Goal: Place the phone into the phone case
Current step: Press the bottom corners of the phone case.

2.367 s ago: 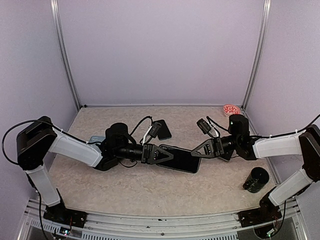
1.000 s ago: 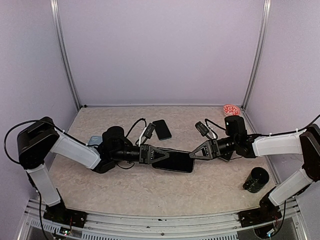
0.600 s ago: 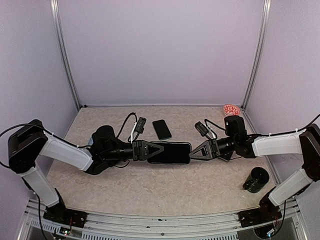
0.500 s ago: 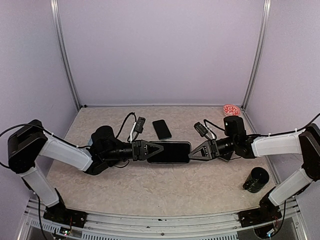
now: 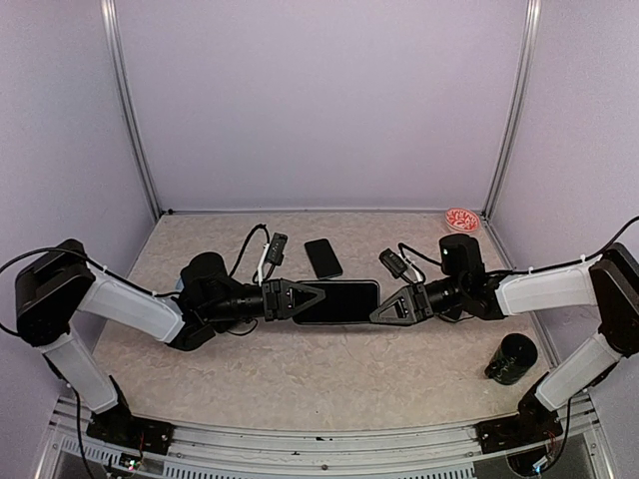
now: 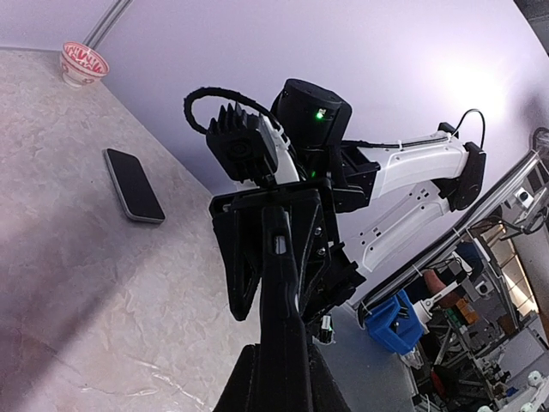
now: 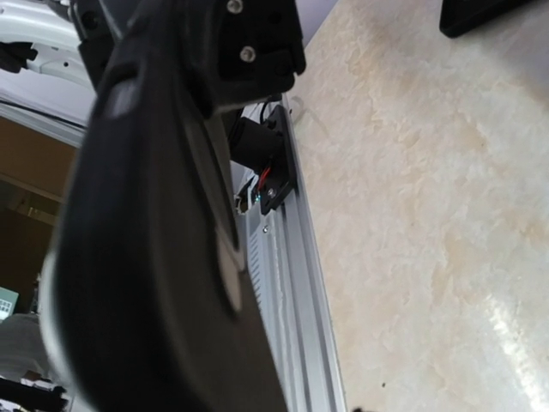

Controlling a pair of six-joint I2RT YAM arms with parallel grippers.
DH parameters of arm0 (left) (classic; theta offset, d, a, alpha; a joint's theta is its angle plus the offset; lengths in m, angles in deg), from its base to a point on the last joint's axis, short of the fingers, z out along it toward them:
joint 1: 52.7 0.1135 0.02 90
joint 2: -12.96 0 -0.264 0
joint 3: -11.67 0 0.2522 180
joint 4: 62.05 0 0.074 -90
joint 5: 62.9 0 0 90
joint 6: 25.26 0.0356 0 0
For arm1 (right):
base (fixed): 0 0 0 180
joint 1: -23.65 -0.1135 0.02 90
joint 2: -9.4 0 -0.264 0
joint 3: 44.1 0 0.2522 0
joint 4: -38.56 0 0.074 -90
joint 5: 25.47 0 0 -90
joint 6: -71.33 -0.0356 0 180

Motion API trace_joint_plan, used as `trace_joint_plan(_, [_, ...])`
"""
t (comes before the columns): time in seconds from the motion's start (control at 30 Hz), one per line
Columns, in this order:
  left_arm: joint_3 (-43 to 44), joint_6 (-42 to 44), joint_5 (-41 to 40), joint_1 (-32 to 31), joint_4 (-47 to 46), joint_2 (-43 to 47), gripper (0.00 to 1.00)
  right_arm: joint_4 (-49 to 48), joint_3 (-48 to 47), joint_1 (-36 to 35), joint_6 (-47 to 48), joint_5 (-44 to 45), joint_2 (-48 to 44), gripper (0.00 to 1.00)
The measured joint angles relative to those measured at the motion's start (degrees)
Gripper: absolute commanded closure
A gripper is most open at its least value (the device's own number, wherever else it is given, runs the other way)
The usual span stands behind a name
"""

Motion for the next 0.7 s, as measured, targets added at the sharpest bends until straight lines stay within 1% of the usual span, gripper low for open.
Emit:
trace_joint_plan(0.23, [-0.39, 0.04, -0.66, 0.0, 0.07, 0.0, 0.93, -1.11, 0.0, -0.13, -0.17, -0.48, 0.24, 0.86])
trace_joint_plan(0.3, [-0.44, 0.04, -0.83, 0.09, 0.15, 0.0, 0.91, -1.29, 0.0, -0.13, -0.13, -0.57, 0.35, 0.93])
trace_joint_plan(0.33, [-0.48, 0.07, -0.94, 0.11, 0.24, 0.0, 0.9, -1.4, 0.0, -0.13, -0.26, -0.63, 0.44, 1.0])
trace_joint_plan(0.43, [-0.52, -0.46, -1.16, 0.28, 0.61, 0.0, 0.79, -1.64, 0.0, -0.13, 0.22, -0.57, 0.61, 1.0])
trace_joint_plan(0.53, [-0.52, -0.04, -1.27, 0.28, 0.37, 0.0, 0.77, -1.55, 0.0, -0.31, 0.26, -0.5, 0.66, 1.0])
trace_joint_plan(0.57, [-0.52, 0.07, -1.27, 0.28, 0.37, 0.0, 0.77, -1.49, 0.0, -0.31, 0.28, -0.37, 0.66, 1.0])
trace_joint_plan(0.7, [-0.52, 0.24, -1.36, 0.28, 0.48, 0.0, 0.89, -1.25, 0.0, -0.33, 0.66, -0.15, 0.66, 1.0])
